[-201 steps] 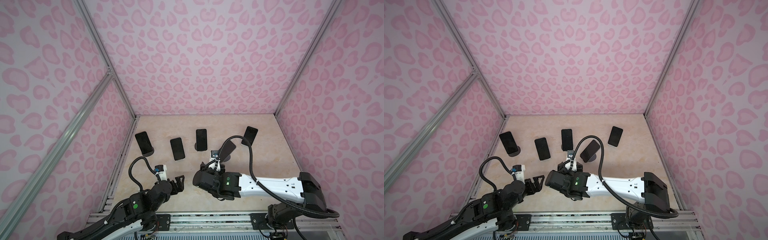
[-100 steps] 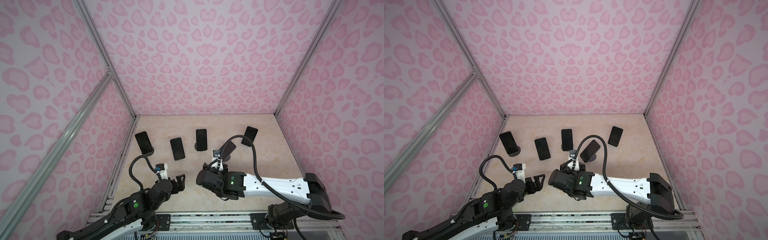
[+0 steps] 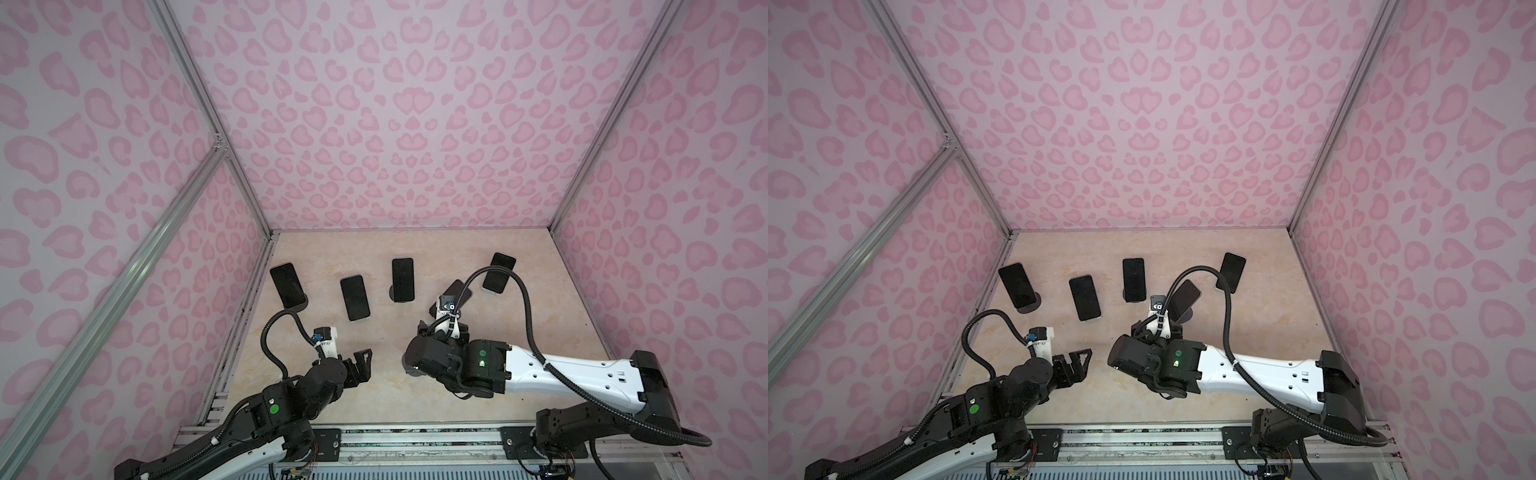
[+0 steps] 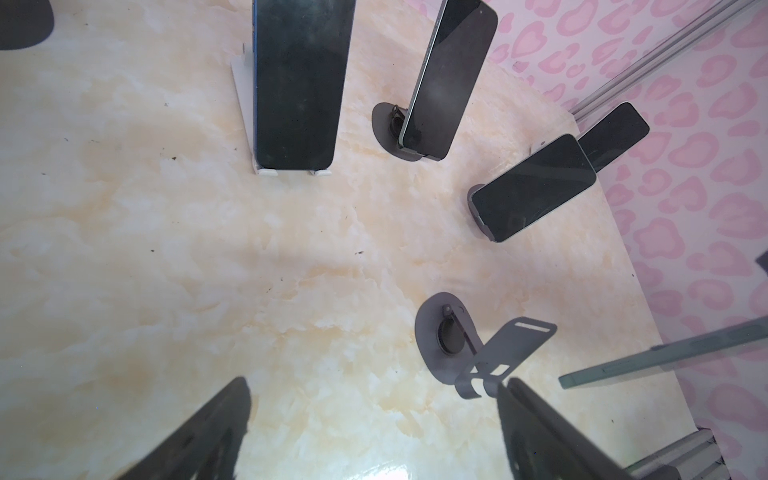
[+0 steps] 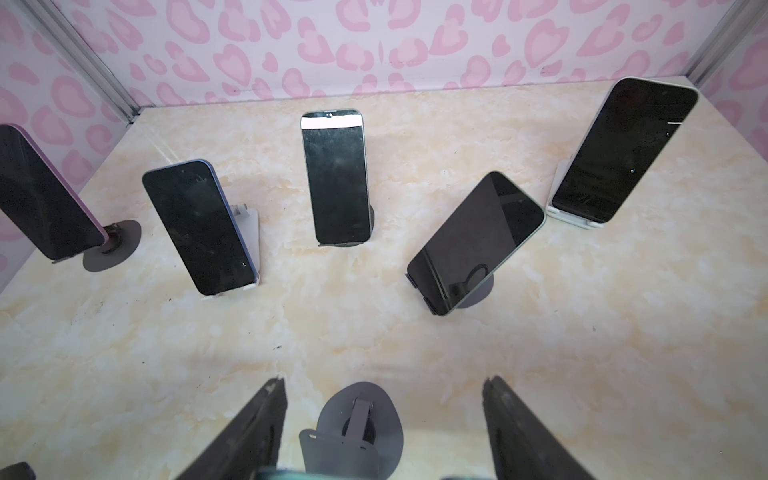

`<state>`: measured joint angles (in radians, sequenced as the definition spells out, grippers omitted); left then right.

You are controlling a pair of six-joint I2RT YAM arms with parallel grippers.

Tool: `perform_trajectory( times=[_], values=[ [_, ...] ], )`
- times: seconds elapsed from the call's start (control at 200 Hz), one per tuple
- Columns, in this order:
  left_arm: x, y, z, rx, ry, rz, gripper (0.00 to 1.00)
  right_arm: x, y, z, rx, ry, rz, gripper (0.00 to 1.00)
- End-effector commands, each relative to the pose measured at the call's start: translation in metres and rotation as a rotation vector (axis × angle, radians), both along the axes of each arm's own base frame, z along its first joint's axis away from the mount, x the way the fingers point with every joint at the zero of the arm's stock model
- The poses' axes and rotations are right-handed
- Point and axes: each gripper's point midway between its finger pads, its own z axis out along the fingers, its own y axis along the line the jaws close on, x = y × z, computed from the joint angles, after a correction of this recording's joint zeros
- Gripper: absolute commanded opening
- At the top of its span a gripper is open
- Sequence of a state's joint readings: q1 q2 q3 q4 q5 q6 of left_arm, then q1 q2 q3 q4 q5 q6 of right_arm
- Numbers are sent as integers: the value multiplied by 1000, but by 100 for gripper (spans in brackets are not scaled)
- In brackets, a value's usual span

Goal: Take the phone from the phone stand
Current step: 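Carry the teal phone away from the empty stand with the right gripper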

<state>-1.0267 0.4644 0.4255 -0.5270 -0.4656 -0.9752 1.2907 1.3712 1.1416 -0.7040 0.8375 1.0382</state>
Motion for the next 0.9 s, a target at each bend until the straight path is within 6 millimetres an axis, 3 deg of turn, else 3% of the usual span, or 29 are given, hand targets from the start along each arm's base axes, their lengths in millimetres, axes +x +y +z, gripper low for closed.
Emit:
perform_trajectory(
  times=[0.0, 0.105, 0.235, 0.405, 0.72, 0.895],
  values=[
    [2, -2, 5, -20, -10, 6, 96, 2, -14, 6, -28, -29, -21, 63],
    [3, -3, 7, -26, -15, 7, 96, 3, -26, 10, -51, -31, -31, 63],
    [3, -3, 8, -27, -15, 8, 96, 7, -55, 10, -124, -29, -57, 63],
    [4, -4, 6, -25, -15, 9, 96, 16, -100, -10, -154, 28, -91, 63],
    [7, -10, 4, 0, -8, -2, 96, 24, -159, -41, -146, 146, -94, 62],
    [11, -15, 5, 0, -13, -4, 96, 26, -178, -55, -106, 203, -97, 61]
  ],
)
